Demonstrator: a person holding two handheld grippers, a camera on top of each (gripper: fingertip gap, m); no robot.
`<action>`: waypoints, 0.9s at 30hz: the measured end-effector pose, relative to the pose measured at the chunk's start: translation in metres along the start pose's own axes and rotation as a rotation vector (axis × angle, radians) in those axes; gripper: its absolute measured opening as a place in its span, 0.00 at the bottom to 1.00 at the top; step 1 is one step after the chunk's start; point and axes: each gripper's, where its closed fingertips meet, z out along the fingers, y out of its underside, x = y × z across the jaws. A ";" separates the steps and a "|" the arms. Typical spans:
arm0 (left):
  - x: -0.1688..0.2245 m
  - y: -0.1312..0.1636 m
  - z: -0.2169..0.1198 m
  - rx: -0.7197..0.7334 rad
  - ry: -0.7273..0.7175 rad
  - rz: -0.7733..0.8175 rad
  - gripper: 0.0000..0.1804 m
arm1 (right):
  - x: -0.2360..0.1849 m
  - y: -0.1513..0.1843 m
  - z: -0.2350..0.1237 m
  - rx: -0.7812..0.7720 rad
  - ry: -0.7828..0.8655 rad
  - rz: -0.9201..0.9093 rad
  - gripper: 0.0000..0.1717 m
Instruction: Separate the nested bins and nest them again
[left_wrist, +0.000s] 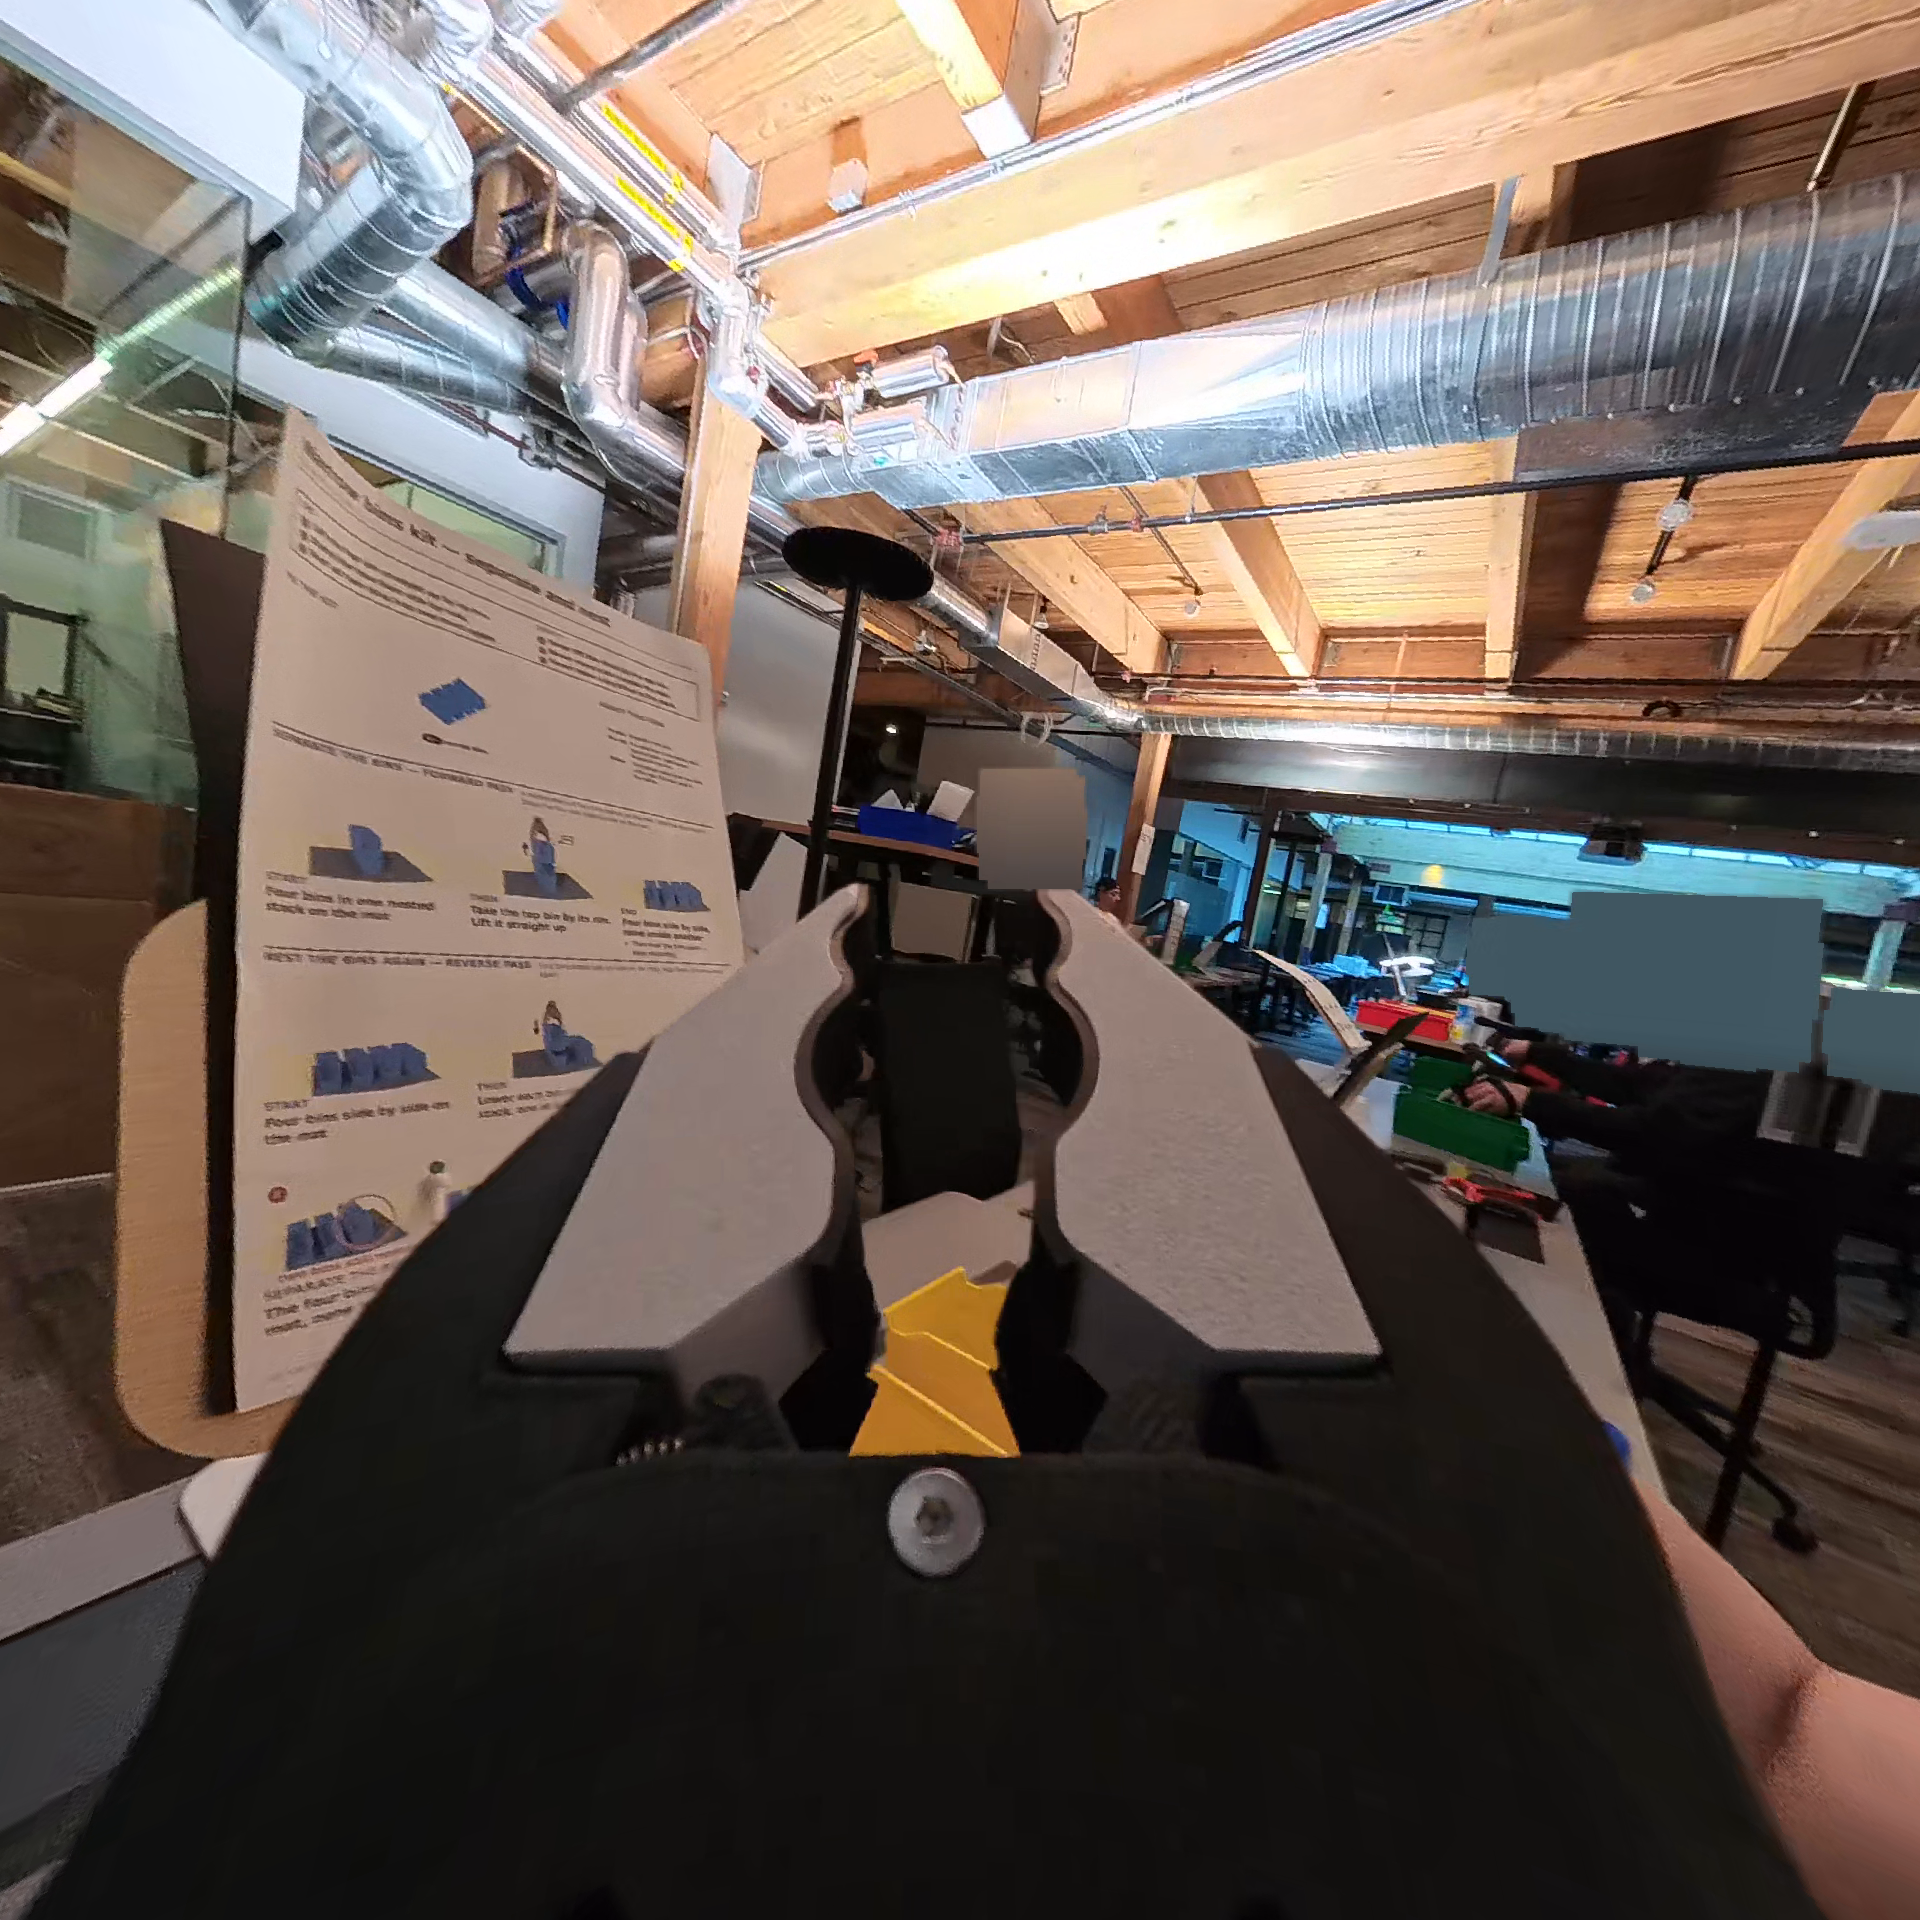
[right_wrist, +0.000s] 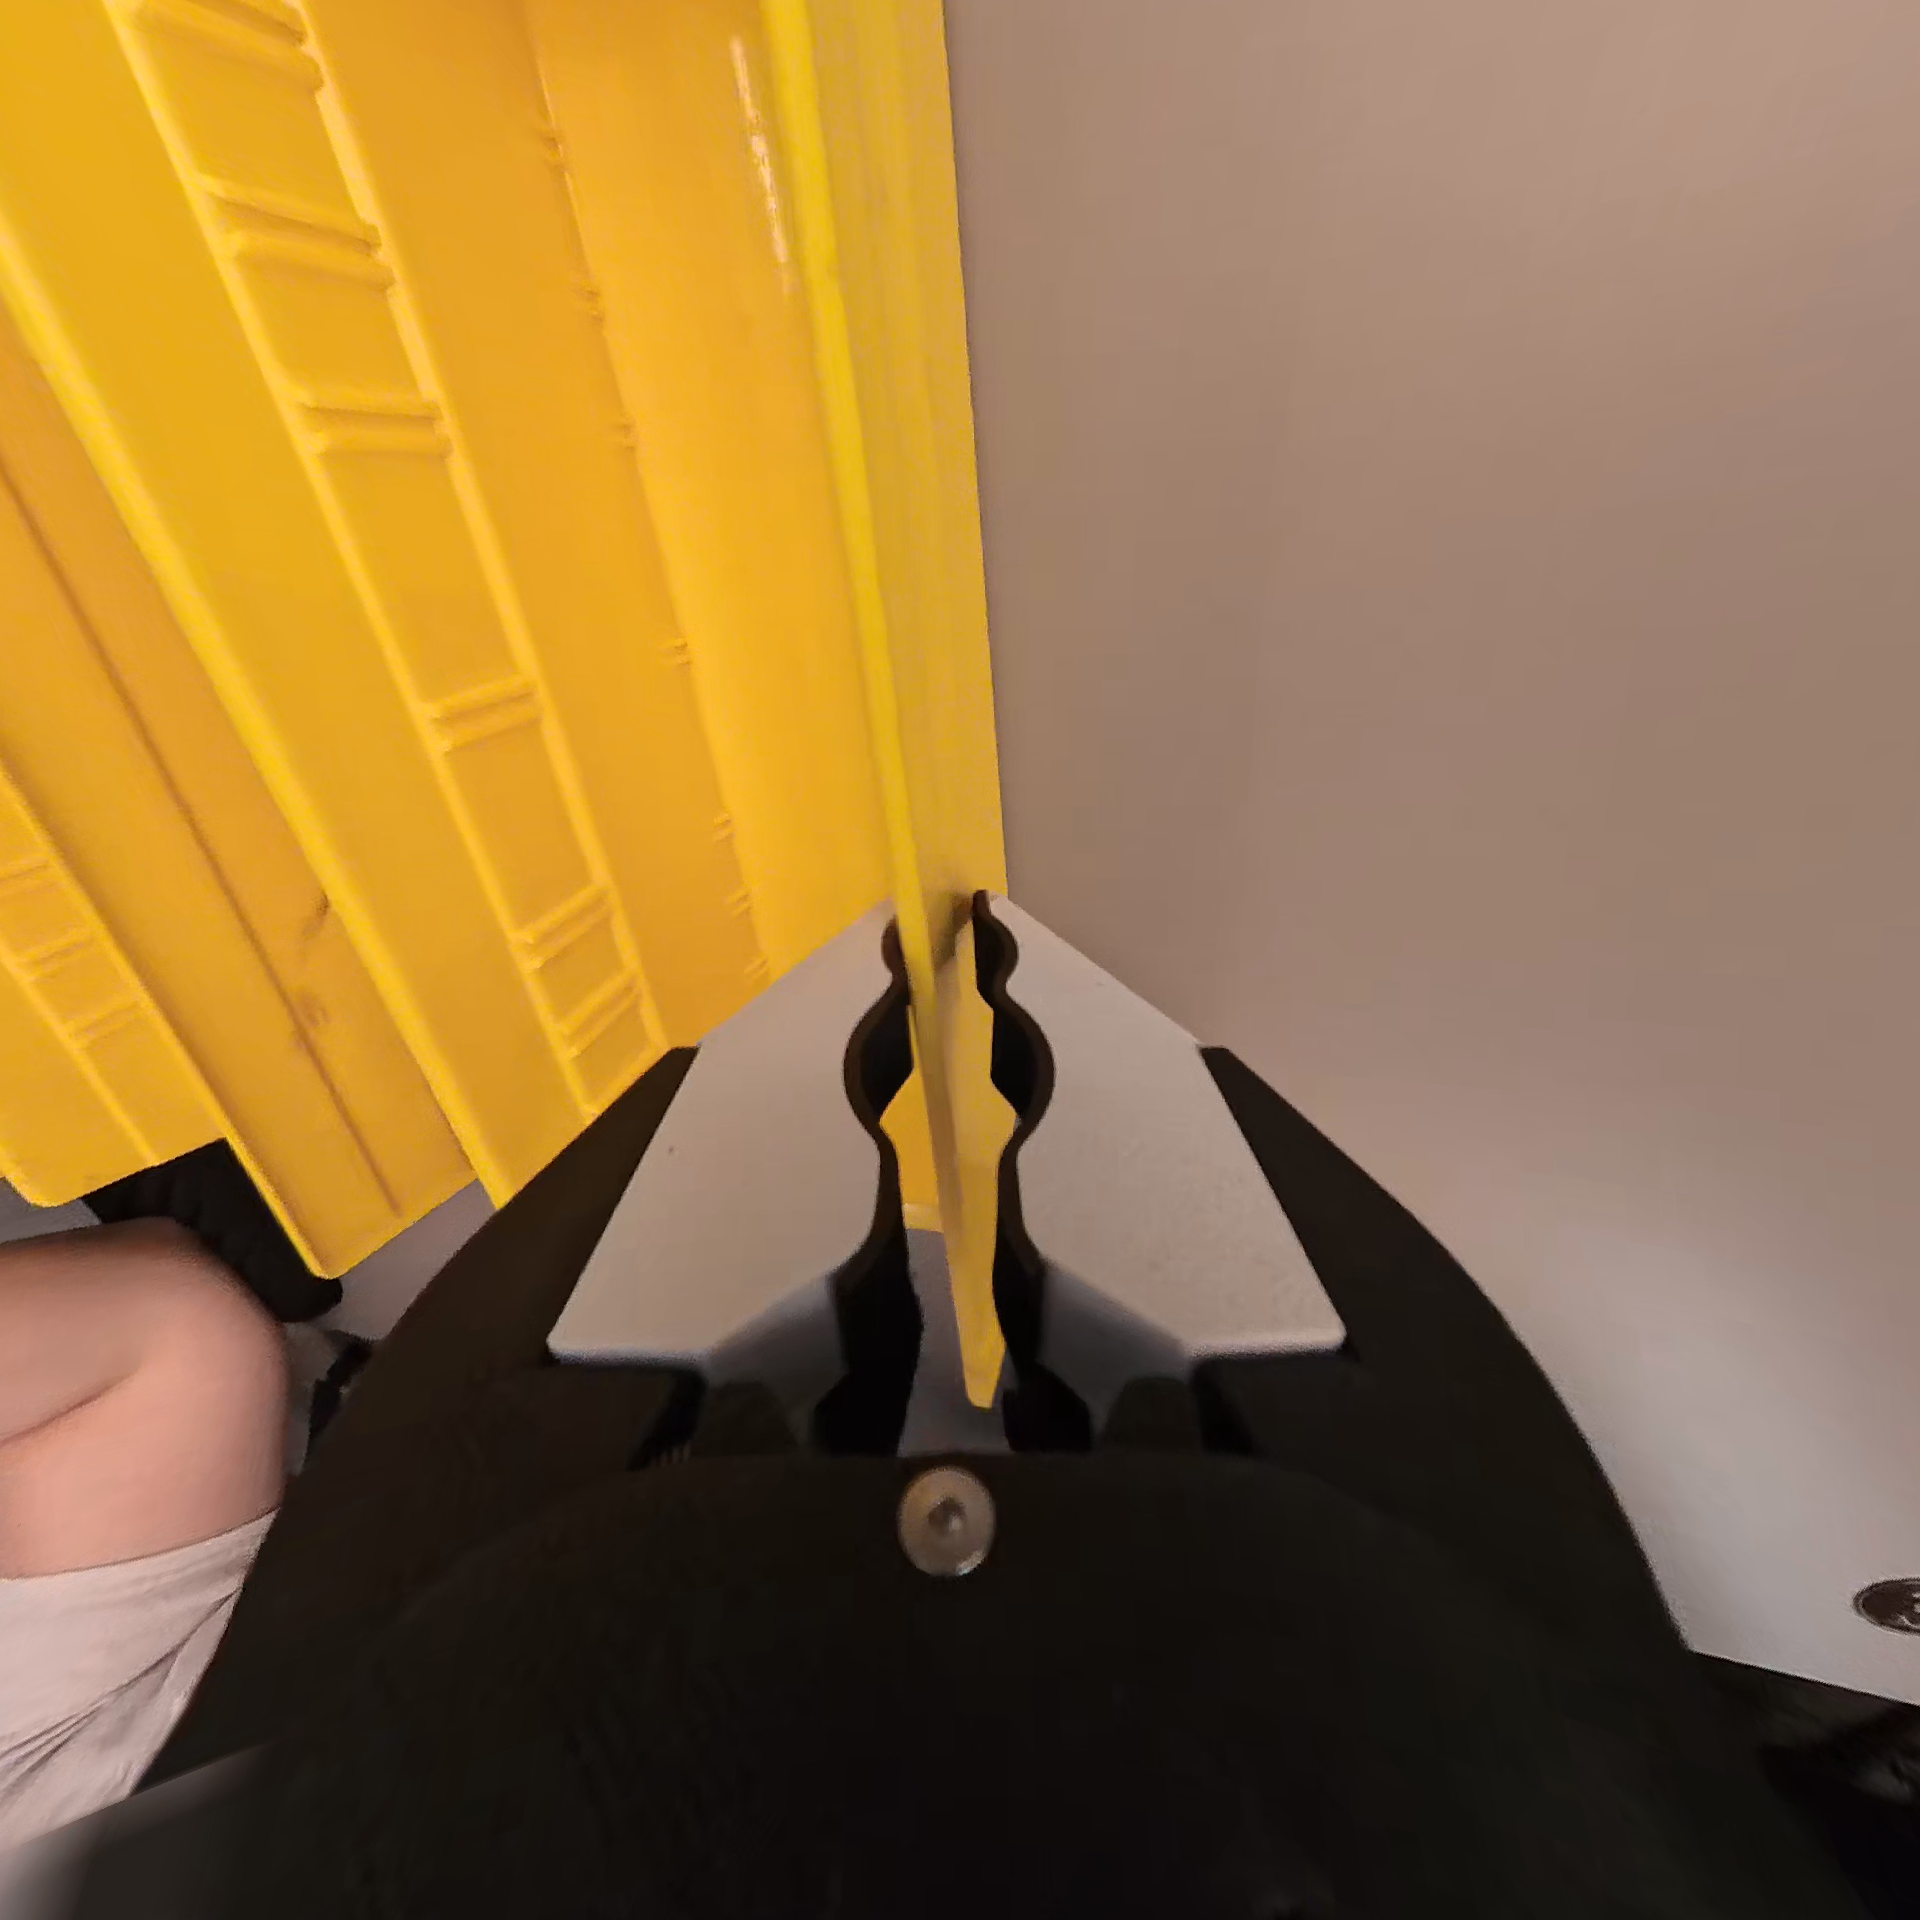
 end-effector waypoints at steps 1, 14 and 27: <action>0.003 0.000 0.000 -0.010 0.014 -0.006 0.16 | -0.001 0.000 0.000 0.010 0.001 0.005 0.06; 0.016 -0.017 -0.029 -0.054 0.002 0.066 0.23 | -0.040 -0.007 -0.095 0.521 0.044 -0.072 0.17; 0.015 -0.039 -0.059 -0.001 0.000 0.078 0.28 | -0.133 0.007 -0.269 1.443 0.377 -0.555 0.60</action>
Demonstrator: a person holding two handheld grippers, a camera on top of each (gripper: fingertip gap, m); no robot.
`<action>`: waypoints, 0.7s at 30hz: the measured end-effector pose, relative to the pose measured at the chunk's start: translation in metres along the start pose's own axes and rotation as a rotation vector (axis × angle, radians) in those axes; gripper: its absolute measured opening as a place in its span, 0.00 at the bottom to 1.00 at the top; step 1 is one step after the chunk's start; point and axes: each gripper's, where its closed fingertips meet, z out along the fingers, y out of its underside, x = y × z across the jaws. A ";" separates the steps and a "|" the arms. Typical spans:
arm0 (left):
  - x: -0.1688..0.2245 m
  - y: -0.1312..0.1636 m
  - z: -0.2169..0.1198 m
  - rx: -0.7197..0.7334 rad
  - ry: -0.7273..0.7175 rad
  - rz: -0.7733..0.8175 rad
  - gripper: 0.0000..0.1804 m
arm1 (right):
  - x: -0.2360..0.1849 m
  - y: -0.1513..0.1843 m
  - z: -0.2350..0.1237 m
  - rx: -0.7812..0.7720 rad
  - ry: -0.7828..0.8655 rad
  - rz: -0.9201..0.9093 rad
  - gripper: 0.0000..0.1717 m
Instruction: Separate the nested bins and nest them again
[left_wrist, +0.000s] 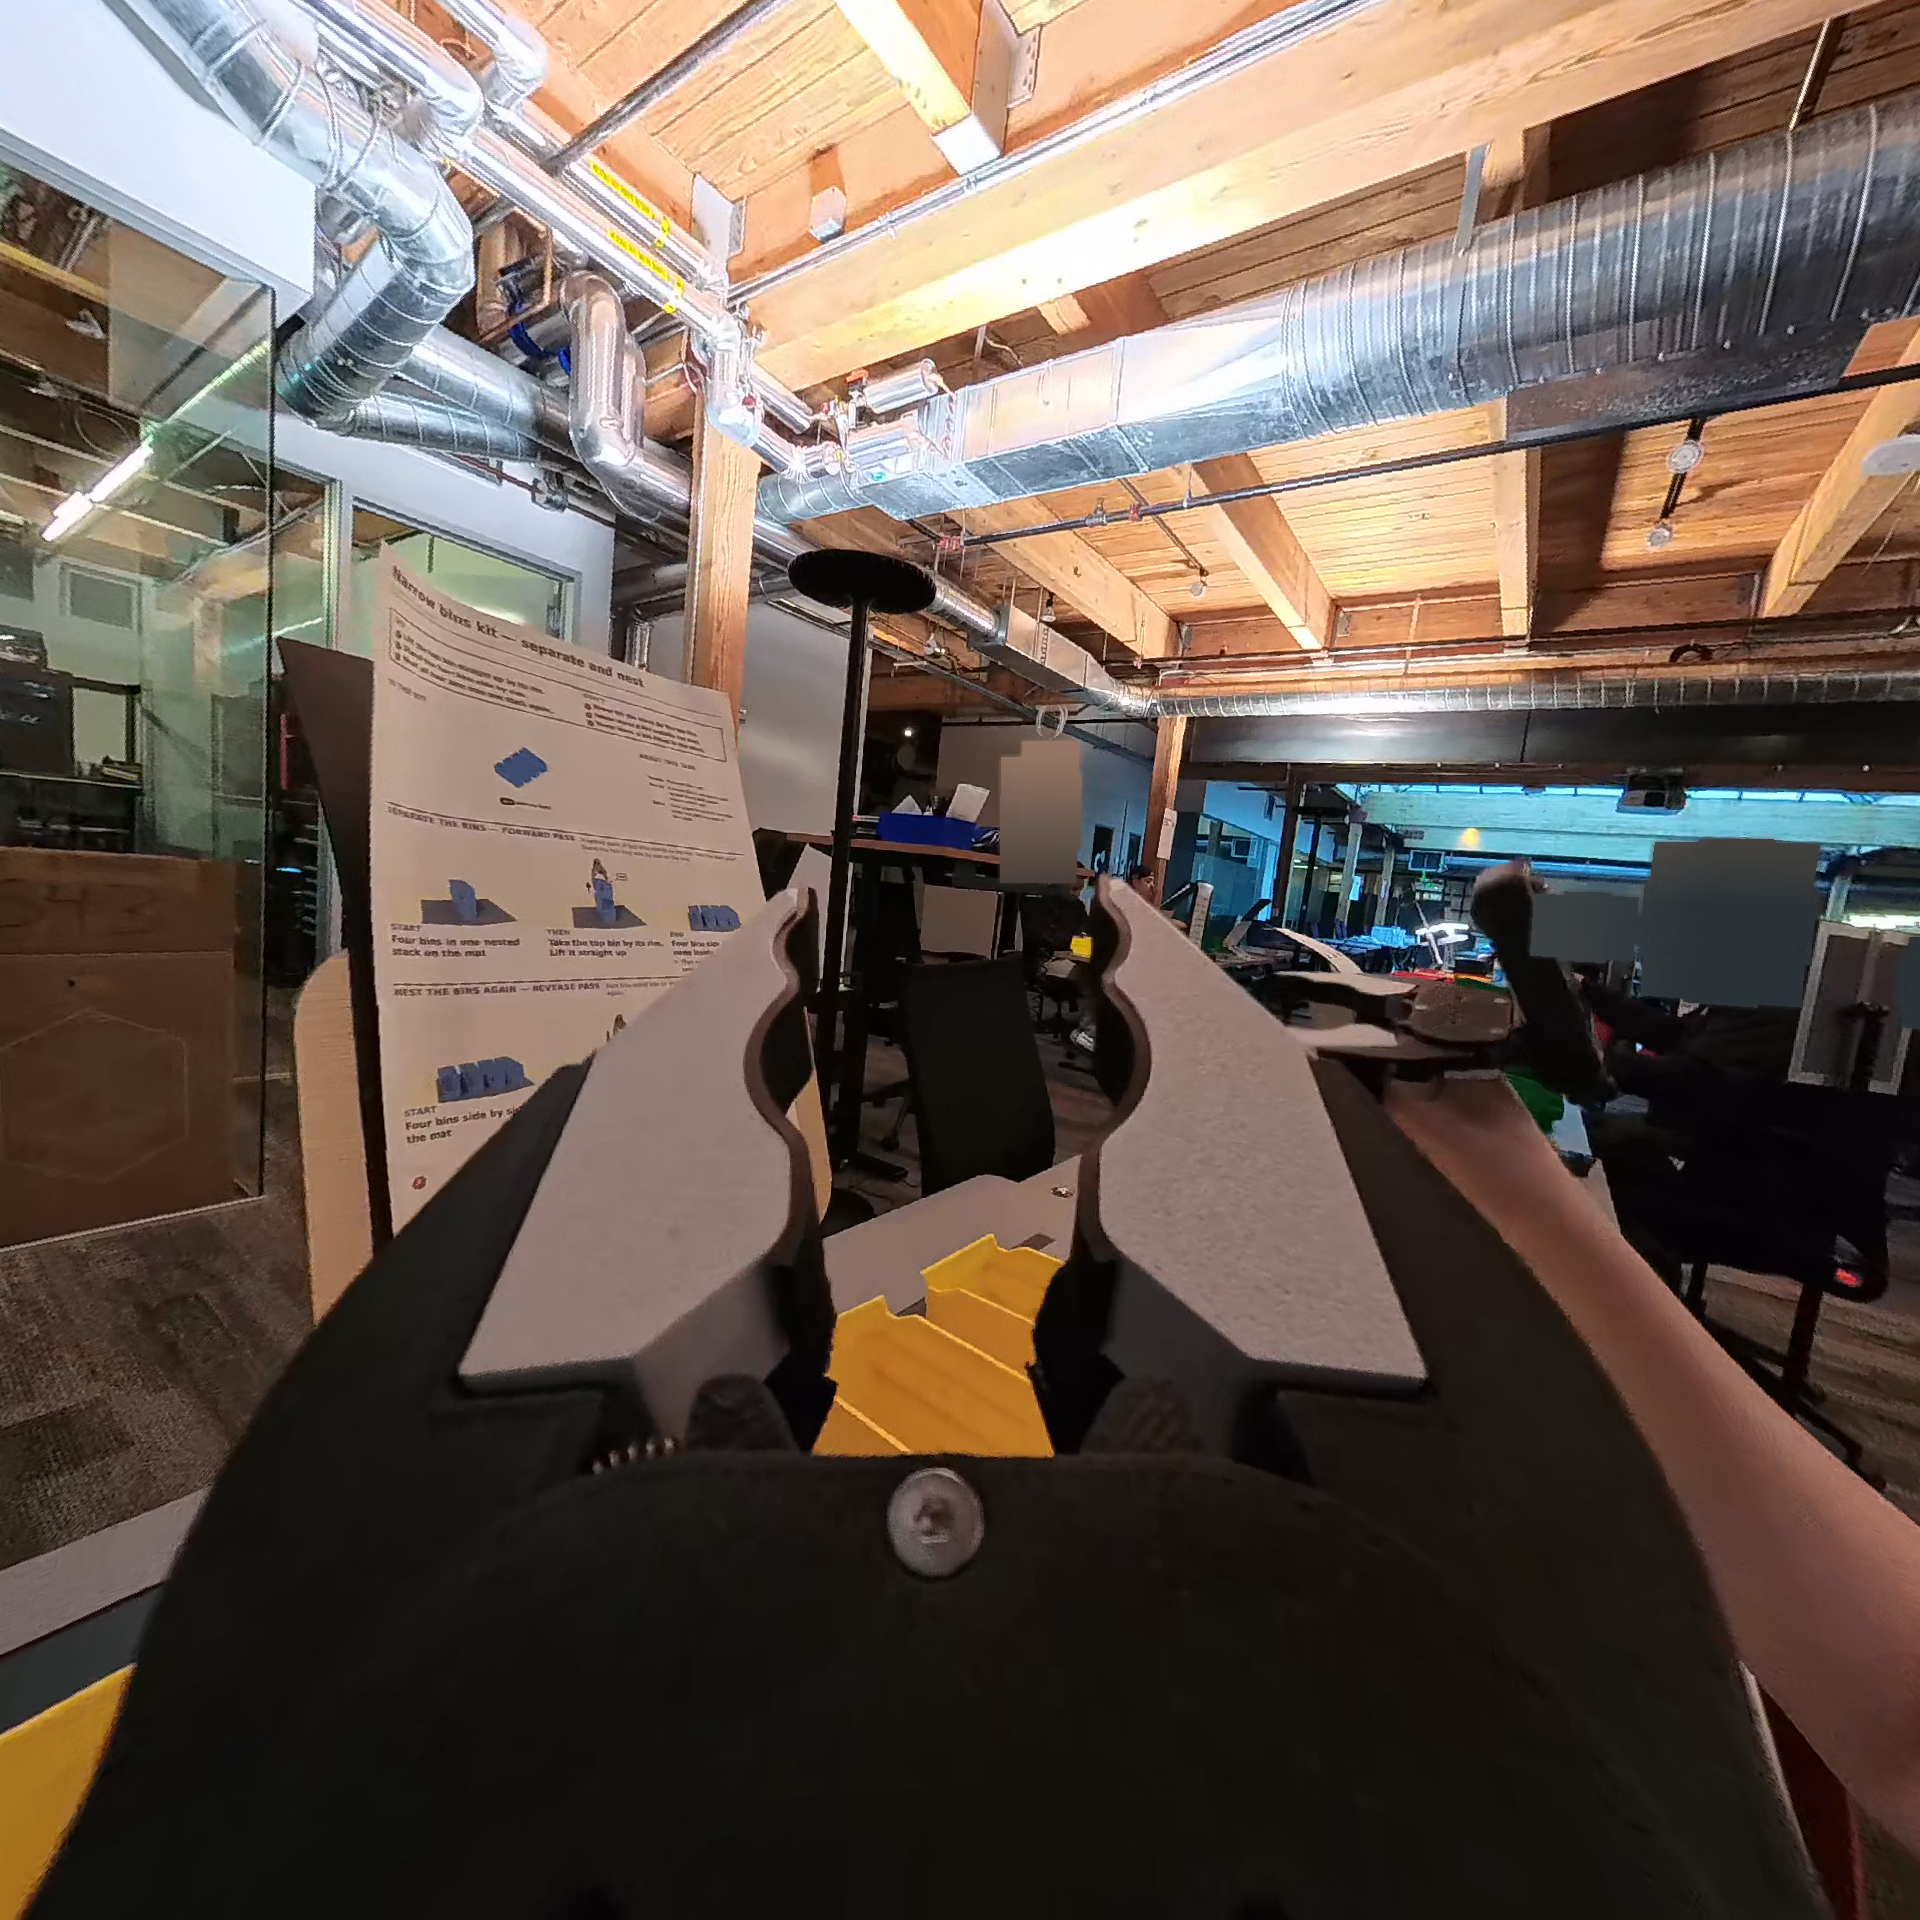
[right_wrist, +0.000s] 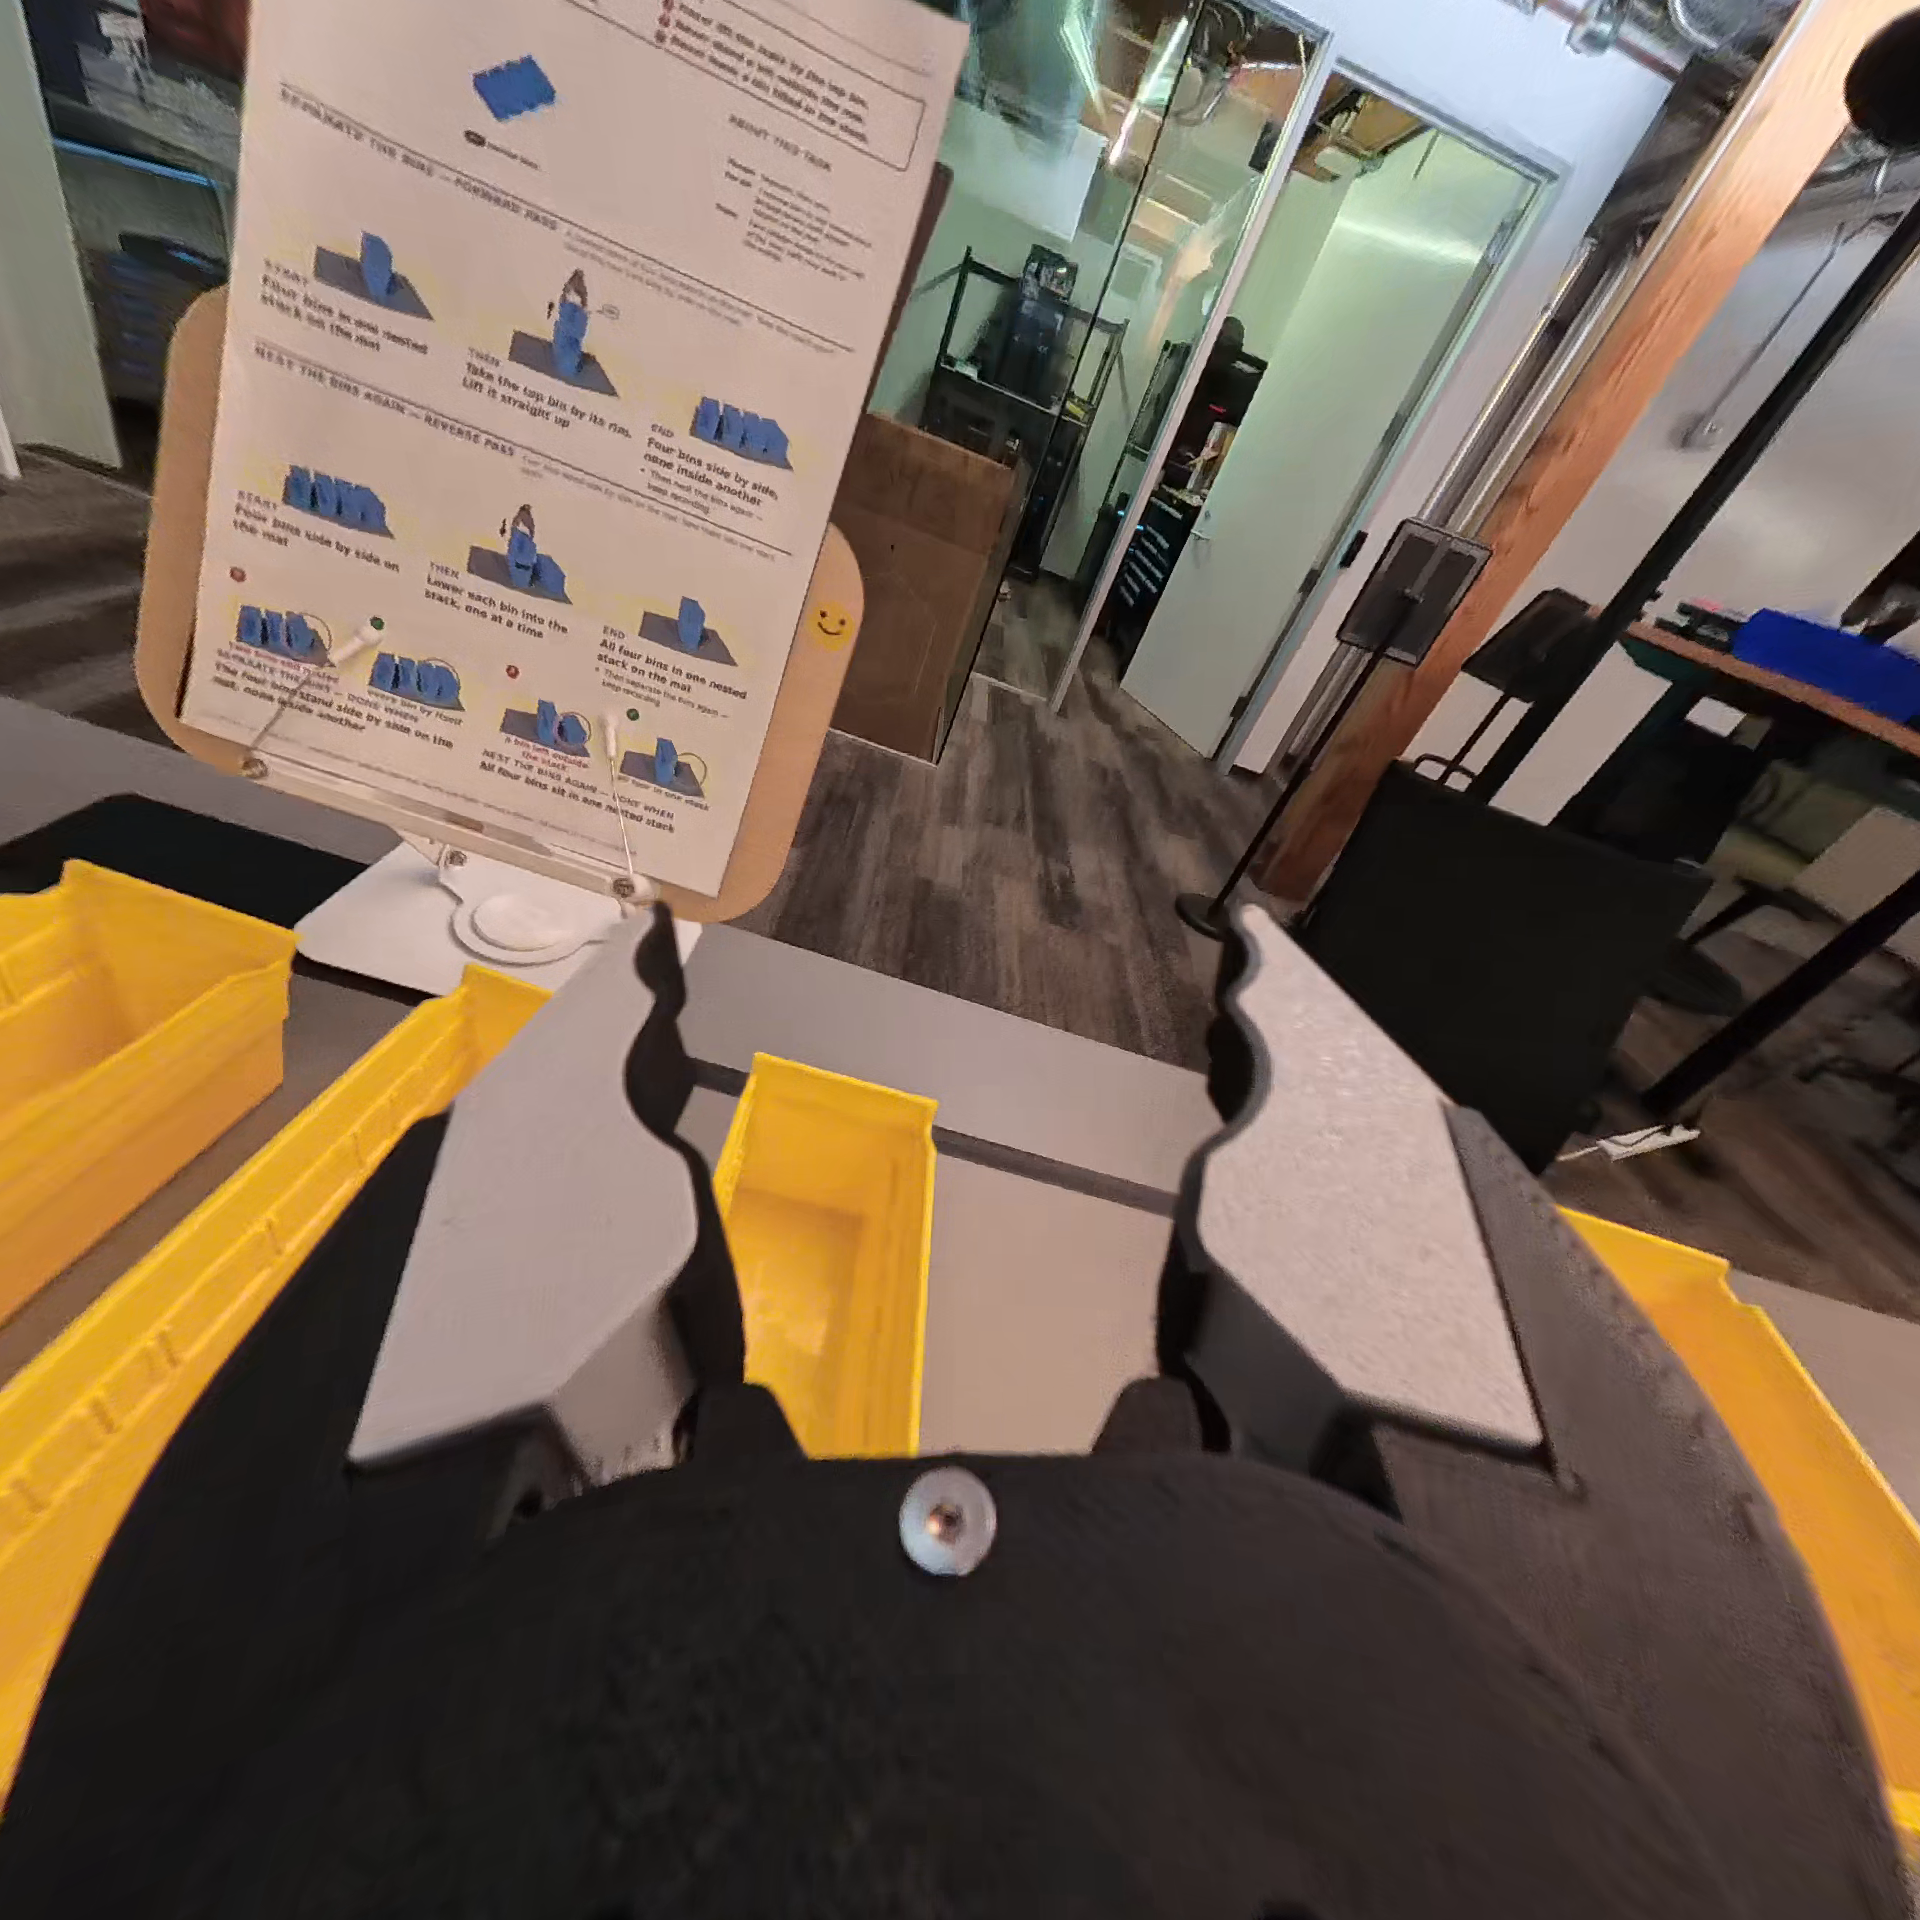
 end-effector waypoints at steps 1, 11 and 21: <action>0.001 -0.001 -0.001 0.002 0.003 0.000 0.28 | -0.003 0.003 0.002 -0.014 -0.003 -0.016 0.62; 0.008 -0.007 -0.007 0.019 0.023 -0.006 0.28 | -0.042 0.069 0.033 -0.334 -0.137 0.043 0.68; 0.002 -0.006 -0.011 0.022 0.044 -0.078 0.28 | -0.062 0.221 0.084 -0.962 -0.189 0.173 0.82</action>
